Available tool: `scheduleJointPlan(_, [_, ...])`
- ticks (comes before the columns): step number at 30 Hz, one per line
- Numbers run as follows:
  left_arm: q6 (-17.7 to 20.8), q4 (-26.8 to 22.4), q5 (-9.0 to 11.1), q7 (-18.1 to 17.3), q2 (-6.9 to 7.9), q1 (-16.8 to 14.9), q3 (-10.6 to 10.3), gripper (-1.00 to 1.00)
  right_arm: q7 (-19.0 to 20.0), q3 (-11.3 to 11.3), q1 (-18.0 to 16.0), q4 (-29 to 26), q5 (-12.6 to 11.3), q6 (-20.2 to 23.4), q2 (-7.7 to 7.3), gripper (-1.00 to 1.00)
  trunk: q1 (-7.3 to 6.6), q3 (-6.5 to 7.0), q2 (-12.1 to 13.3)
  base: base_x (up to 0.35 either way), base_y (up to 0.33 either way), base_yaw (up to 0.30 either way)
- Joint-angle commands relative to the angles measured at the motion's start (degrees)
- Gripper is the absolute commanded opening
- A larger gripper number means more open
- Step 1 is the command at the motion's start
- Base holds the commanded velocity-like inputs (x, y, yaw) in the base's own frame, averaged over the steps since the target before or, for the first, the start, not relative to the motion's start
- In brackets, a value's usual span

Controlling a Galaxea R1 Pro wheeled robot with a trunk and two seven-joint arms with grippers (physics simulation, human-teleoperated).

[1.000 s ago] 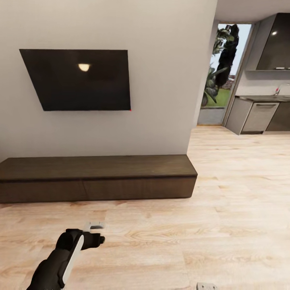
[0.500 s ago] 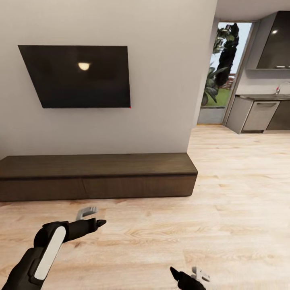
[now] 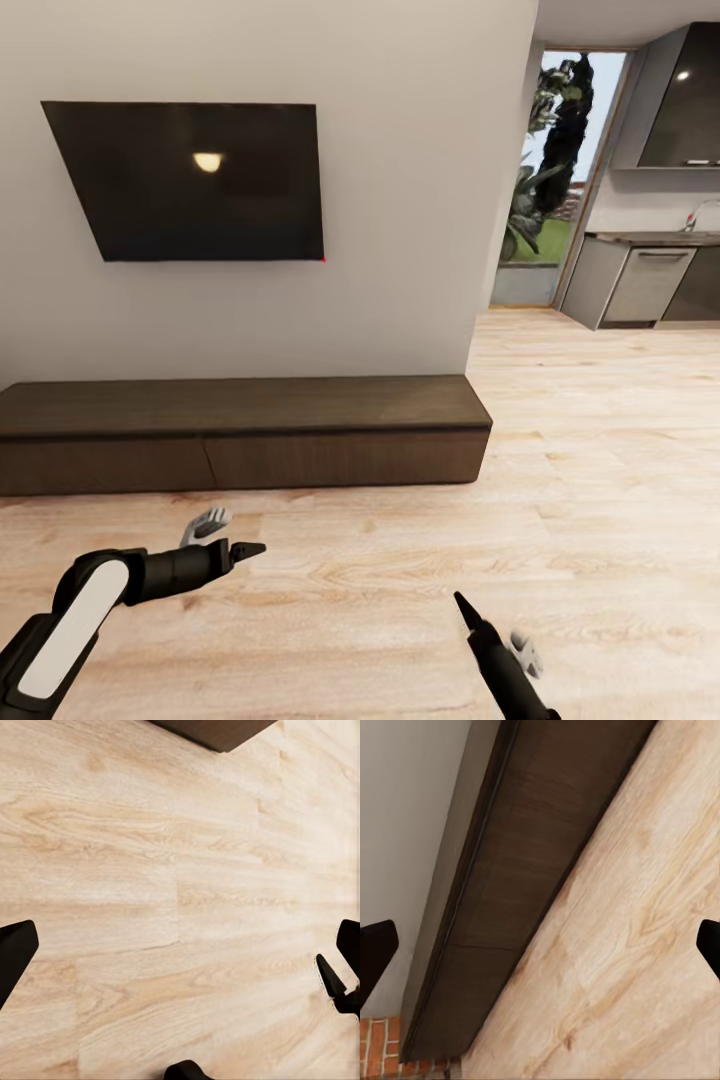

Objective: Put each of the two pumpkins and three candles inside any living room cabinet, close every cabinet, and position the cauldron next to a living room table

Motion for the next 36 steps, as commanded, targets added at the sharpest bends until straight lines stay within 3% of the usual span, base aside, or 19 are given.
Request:
scheduleJointPlan(1, [0.13,0.00,0.62,-0.08,0.07,0.03,-0.14,1.00,2.38,-0.22,-0.05,-0.04,-1.51,0.07,0.00,1.00,0.22,-0.24,-0.44,0.000,0.000,0.000])
scheduleJointPlan(8, [0.12,0.03,1.93,-0.09,0.15,0.45,-0.91,1.00,5.08,-0.33,-0.55,-0.31,-2.72,-4.34,0.07,1.00,1.76,-1.49,-3.25,0.000,0.000,0.000])
scheduleJointPlan(13, [0.13,0.01,2.47,-0.20,-0.01,0.57,-1.57,1.00,7.01,-0.25,-0.64,-0.31,-6.98,-5.20,0.08,1.00,2.86,-2.39,-5.25,0.000,0.000,0.000])
scheduleJointPlan(17, [0.13,-0.80,6.57,-0.25,-0.16,0.59,-4.57,1.00,10.15,-0.22,-0.68,-0.32,-8.60,-4.64,0.08,1.00,3.73,-3.11,-6.86,0.000,0.000,0.000])
scheduleJointPlan(18, [0.06,-0.93,9.46,-0.21,0.04,0.59,-5.89,1.00,10.70,-0.22,-0.68,-0.29,-8.82,-4.31,0.08,1.00,3.95,-3.29,-7.26,0.000,0.000,0.000])
scheduleJointPlan(21, [-0.02,-1.06,13.30,-0.10,1.15,0.55,-7.05,1.00,11.11,-0.21,-0.67,-0.32,-8.97,-4.34,0.08,1.00,4.61,-3.83,-8.46,0.000,0.000,0.000])
scheduleJointPlan(25, [-0.04,-1.52,15.66,-0.16,2.71,0.51,-6.90,1.00,11.25,-0.17,-0.68,-0.90,-8.92,-5.16,0.16,1.00,5.27,-4.37,-9.66,0.000,0.000,0.000])
scheduleJointPlan(30, [-0.05,-1.74,19.38,-0.22,3.32,0.51,-6.90,1.00,11.26,-0.13,-0.70,-1.23,-9.05,-4.97,0.38,1.00,5.27,-4.37,-9.66,0.000,0.000,0.000])
scheduleJointPlan(36, [0.03,-1.43,20.51,-0.32,6.21,0.58,-7.60,1.00,12.84,-0.13,-0.68,-1.23,-9.09,-4.55,0.57,1.00,5.27,-4.37,-9.66,0.053,-0.024,0.000])
